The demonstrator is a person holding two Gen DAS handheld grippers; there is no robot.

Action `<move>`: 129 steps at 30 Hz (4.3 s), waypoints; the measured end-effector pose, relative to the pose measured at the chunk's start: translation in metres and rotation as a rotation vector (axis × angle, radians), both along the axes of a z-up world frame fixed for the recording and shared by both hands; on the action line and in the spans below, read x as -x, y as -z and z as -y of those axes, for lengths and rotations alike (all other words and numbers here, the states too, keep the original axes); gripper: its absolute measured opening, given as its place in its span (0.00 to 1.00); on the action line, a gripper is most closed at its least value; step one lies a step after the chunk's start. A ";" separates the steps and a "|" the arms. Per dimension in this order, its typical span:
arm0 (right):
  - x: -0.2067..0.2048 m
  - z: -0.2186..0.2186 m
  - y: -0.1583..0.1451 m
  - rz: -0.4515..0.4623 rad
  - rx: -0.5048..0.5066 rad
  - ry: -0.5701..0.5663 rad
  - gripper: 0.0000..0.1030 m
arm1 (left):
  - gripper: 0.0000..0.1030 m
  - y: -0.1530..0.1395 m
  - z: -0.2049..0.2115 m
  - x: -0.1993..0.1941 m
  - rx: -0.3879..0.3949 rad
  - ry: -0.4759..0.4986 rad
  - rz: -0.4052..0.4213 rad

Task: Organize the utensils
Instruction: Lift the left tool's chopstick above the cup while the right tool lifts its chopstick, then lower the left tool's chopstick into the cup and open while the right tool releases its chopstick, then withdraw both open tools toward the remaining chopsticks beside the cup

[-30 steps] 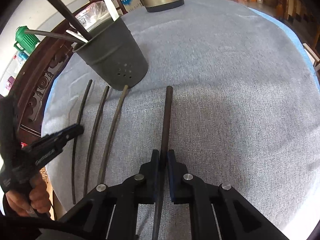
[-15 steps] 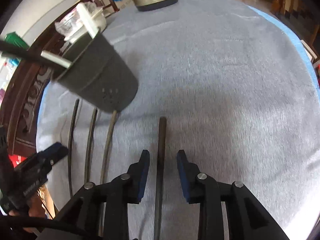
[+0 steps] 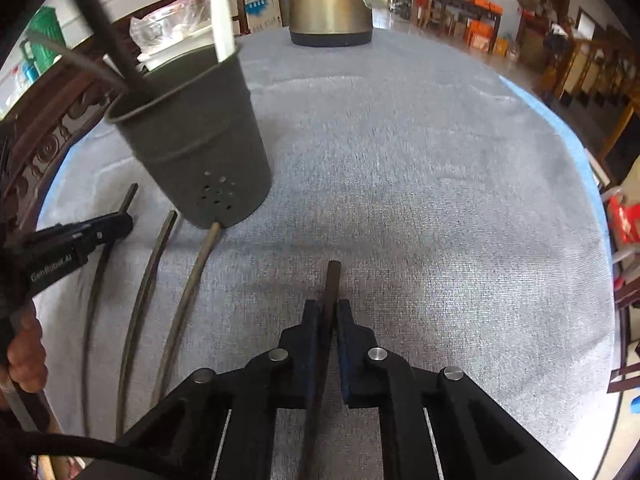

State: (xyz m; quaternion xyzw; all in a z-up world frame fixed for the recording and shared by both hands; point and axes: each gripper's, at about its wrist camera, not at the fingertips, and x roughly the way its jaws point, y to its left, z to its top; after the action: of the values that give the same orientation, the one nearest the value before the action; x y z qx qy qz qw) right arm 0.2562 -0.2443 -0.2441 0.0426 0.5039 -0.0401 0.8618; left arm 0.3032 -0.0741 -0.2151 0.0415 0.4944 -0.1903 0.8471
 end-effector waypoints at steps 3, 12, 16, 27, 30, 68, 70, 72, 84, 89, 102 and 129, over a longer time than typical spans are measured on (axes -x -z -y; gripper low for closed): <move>0.012 -0.006 -0.007 0.036 0.025 -0.021 0.07 | 0.06 -0.009 -0.007 0.011 0.009 -0.006 0.025; 0.041 -0.017 -0.047 0.180 0.033 -0.074 0.07 | 0.06 -0.059 -0.019 0.061 0.056 -0.006 0.115; 0.053 -0.023 -0.069 0.248 0.013 -0.093 0.07 | 0.05 -0.076 -0.012 0.075 0.082 0.002 0.162; 0.076 -0.013 -0.127 0.509 -0.214 -0.143 0.07 | 0.05 -0.143 -0.018 0.093 0.158 0.022 0.312; 0.082 0.000 -0.145 0.588 -0.291 -0.119 0.07 | 0.06 -0.160 -0.020 0.097 0.178 0.027 0.357; -0.009 0.037 -0.216 0.964 -0.261 0.124 0.07 | 0.05 -0.227 0.005 0.062 0.362 -0.082 0.608; -0.010 0.033 -0.208 0.948 -0.242 0.120 0.07 | 0.06 -0.216 0.010 0.060 0.342 -0.079 0.590; -0.010 0.029 -0.202 0.936 -0.230 0.110 0.07 | 0.06 -0.209 0.013 0.058 0.330 -0.069 0.574; -0.007 0.032 -0.180 0.845 -0.252 0.042 0.07 | 0.06 -0.181 0.022 0.056 0.272 -0.051 0.494; -0.005 0.040 -0.170 0.806 -0.298 0.016 0.07 | 0.06 -0.174 0.022 0.056 0.255 -0.030 0.465; 0.019 0.076 -0.148 0.759 -0.483 0.059 0.22 | 0.40 -0.172 0.020 0.097 0.128 0.054 0.533; 0.047 0.011 0.006 0.259 -0.568 -0.017 0.24 | 0.45 -0.024 -0.028 0.156 -0.010 -0.010 0.154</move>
State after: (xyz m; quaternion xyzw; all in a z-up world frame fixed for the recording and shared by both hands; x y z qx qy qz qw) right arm 0.2097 -0.2553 -0.2498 0.2823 0.3811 0.1156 0.8728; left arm 0.1471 -0.0465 -0.1906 0.0576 0.4291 -0.1800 0.8832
